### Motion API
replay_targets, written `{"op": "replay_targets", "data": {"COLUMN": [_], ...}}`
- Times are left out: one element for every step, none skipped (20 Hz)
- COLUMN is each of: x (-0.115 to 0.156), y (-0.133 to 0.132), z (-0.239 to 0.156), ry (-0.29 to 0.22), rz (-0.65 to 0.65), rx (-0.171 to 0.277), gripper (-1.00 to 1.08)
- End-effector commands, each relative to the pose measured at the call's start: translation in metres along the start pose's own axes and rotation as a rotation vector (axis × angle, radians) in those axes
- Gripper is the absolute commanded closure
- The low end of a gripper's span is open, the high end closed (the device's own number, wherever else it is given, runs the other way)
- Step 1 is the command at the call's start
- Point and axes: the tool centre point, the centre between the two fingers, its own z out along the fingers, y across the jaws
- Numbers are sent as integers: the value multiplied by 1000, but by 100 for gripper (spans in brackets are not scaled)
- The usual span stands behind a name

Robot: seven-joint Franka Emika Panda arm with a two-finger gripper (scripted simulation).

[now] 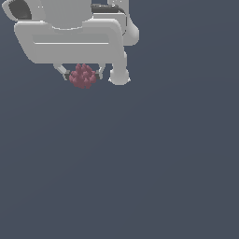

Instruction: Pick up the object and move it to a goal position.

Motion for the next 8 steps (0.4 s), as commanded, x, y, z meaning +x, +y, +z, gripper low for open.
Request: {"op": "replay_targets", "data": {"x": [0,0,0,0,1,1,1,1], "y": [1,1,1,1,1,1,1,1], "z": [-9,-11,-13,-15,-16,-17,-17,-18], "ry": [-1,-1,-1,-1,-1,-1,-1,-1], "rz": [0,0,0,0,0,0,0,0], "rx": [0,0,0,0,0,0,0,0], "gripper": [108,108,108,108,108,108,108,108]}}
